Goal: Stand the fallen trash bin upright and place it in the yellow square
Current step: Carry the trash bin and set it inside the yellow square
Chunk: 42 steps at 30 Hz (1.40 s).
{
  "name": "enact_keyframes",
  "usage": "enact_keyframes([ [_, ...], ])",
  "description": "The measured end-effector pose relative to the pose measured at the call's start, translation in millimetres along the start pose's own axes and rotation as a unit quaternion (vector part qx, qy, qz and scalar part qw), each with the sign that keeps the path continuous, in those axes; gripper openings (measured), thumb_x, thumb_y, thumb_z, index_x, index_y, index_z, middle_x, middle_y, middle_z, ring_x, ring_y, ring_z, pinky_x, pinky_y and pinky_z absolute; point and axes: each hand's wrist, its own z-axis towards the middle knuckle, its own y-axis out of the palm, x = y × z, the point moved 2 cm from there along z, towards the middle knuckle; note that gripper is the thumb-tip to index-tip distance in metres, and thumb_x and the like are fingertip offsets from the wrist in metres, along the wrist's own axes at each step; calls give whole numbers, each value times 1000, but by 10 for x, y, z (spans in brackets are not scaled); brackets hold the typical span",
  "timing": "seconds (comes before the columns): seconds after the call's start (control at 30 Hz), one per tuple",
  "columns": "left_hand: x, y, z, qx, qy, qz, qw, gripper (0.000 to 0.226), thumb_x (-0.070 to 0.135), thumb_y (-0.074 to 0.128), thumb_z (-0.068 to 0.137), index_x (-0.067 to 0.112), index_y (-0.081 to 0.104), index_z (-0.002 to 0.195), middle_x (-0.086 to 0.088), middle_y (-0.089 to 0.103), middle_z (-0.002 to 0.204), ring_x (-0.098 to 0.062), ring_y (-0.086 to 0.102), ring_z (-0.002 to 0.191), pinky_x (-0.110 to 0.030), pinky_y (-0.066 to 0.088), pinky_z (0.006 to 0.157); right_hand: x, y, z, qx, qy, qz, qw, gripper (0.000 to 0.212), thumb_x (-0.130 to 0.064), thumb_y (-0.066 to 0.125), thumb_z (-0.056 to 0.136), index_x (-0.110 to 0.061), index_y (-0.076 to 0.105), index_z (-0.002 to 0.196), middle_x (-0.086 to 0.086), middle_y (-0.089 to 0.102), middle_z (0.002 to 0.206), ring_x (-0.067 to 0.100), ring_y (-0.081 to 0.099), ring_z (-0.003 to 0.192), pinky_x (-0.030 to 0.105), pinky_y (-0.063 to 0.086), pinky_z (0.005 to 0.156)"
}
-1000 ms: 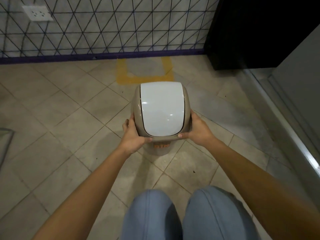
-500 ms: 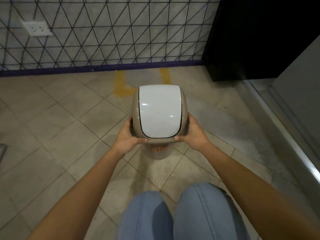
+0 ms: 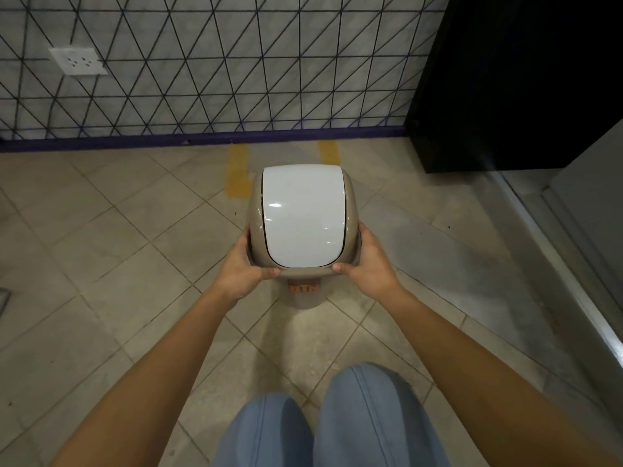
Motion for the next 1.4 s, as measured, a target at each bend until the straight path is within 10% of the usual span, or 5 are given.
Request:
enact_keyframes([
  [0.5,130,-57,581,-1,5,6,1000,100,-13,71,69,17,18,148,-4,45,139,-17,44,126,-9,50,78,-224,-52,642,-52,-8,-40,998,95,-5,73,75,-18,14,149,9,29,149,24,29,138,44,30,113],
  [0.73,136,-211,910,14,-1,76,997,100,3,78,67,27,22,146,-13,45,136,-31,41,129,-51,40,105,-276,-10,928,-53,-11,-20,998,94,-4,69,78,-20,11,150,6,25,151,22,26,140,44,29,113],
  [1.4,227,-542,1595,-16,33,98,995,110,21,79,72,36,3,150,-9,33,142,-25,37,130,-44,34,112,-516,66,1755,-80,-1,-114,990,97,-17,72,78,-20,8,150,10,24,152,24,27,139,39,26,114],
])
